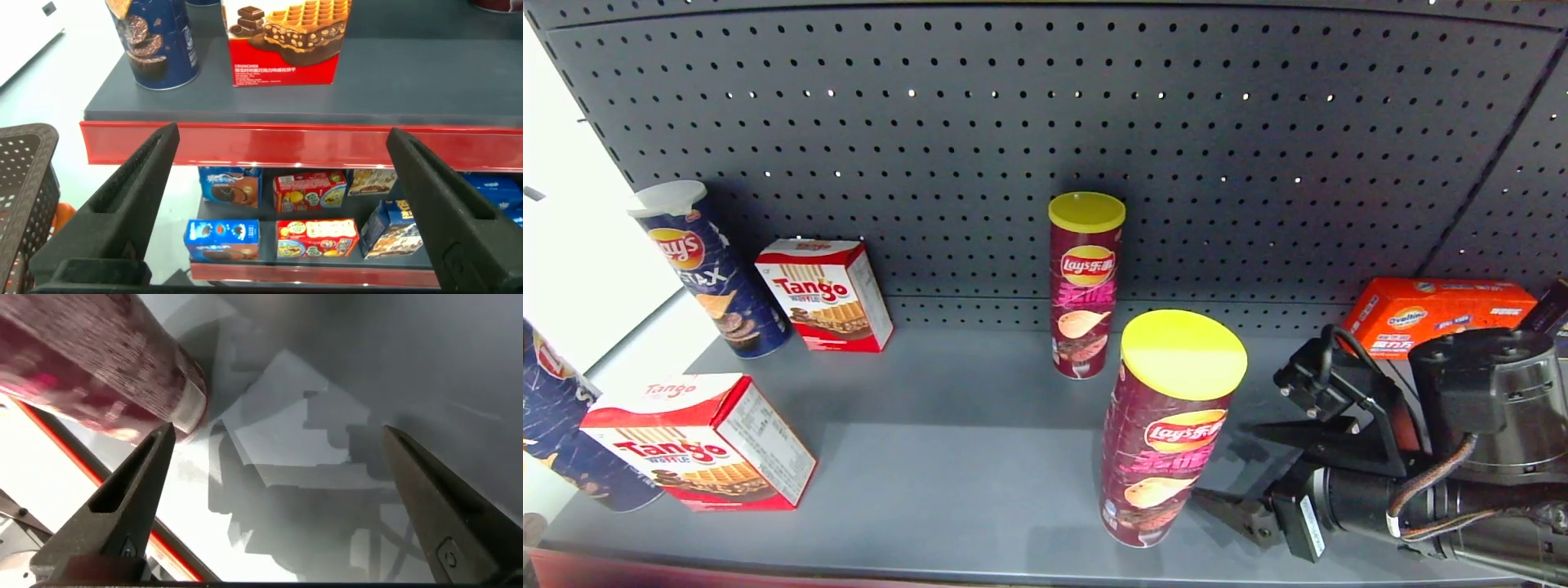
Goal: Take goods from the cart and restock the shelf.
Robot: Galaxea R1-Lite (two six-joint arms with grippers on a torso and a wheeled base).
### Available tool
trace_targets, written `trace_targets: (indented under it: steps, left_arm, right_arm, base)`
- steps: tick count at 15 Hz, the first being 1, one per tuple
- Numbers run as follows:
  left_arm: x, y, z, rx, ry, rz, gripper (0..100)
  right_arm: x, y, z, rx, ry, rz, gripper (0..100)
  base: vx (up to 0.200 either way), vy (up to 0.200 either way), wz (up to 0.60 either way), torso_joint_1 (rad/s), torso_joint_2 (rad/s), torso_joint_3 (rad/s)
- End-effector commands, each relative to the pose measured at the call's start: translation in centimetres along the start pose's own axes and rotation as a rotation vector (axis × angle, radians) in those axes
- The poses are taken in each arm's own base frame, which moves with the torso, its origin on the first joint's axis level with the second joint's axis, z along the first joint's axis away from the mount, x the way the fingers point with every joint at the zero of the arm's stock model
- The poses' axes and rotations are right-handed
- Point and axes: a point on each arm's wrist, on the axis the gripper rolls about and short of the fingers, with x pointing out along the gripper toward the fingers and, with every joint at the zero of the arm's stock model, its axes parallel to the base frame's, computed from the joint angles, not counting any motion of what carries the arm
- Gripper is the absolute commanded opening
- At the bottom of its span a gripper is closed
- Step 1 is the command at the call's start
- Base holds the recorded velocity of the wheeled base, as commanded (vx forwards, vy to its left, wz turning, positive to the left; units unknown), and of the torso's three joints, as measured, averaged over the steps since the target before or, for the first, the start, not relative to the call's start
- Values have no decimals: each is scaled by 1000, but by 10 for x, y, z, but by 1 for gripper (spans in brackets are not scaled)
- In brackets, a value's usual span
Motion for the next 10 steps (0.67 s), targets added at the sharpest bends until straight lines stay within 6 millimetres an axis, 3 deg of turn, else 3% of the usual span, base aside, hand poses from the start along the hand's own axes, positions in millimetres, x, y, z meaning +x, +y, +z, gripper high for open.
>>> trace_targets:
  steps: [1,10]
  left_arm:
    - [0,0,0,0,1,0,100]
    - [0,0,0,-2,1,0,100]
  right_arm:
    - [2,2,1,-5,-2,8,100]
    - [26,20,17,-36,-1,63,100]
  base:
    - [0,0,0,0,0,0]
    - [0,0,0,0,0,0]
